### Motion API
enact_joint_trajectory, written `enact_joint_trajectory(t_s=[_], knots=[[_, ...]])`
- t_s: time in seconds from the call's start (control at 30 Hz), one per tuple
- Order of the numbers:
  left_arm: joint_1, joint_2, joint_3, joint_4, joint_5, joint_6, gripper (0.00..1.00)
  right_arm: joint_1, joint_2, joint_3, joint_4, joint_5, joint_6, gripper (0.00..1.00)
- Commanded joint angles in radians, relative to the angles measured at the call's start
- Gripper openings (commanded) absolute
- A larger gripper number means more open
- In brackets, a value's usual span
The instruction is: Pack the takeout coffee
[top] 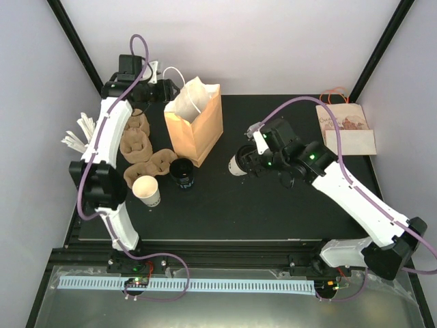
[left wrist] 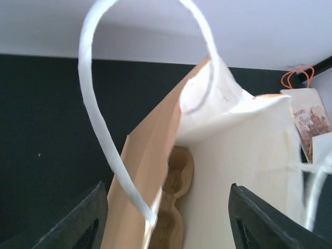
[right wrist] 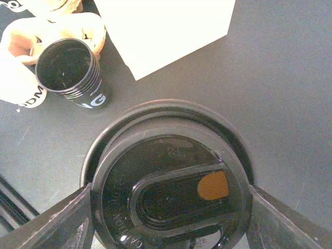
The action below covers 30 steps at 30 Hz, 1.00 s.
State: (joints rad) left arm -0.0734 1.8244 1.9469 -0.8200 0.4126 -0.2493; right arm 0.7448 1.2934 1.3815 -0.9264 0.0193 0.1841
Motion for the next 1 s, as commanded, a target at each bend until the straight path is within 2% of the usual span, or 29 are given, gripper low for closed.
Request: enact_joint_trajectory(t_s=[0.0,0.13,0.27,0.3,0.43,0.5,0.77,0.97], knots=[[-0.013,0.114,0.157,-0.153,-0.007,0.044,0.65,0.005,-0.043,-0.018,0.010,-0.015,-0.004,0.75],[-0.033,0.154,0.199,-0.202,-0.042,0.081,0.64,0.005,-0.074,-0.014,0.003,0.006,0.003,0.75],[-0.065,0.156,0.198,-0.223,-0.068,0.117,0.58,0.004,-0.104,-0.001,-0.011,0.047,0.007,0.75],[-0.074,0.160,0.197,-0.226,-0.053,0.128,0.52,0.004,-0.113,0.003,-0.011,0.058,0.007,0.74],[-0.099,0.170,0.201,-0.210,-0.001,0.123,0.13,0.004,-0.160,0.012,-0.003,0.088,0.008,0.74],[-0.112,0.166,0.201,-0.193,0.019,0.110,0.03,0.004,-0.193,0.014,-0.002,0.103,0.010,0.74],[-0.222,0.114,0.209,-0.119,0.092,0.117,0.02,0.005,-0.323,0.043,-0.048,0.191,0.004,0.74],[-0.348,0.068,0.209,-0.185,0.079,0.239,0.02,0.004,-0.369,0.184,-0.142,0.204,-0.024,0.72]])
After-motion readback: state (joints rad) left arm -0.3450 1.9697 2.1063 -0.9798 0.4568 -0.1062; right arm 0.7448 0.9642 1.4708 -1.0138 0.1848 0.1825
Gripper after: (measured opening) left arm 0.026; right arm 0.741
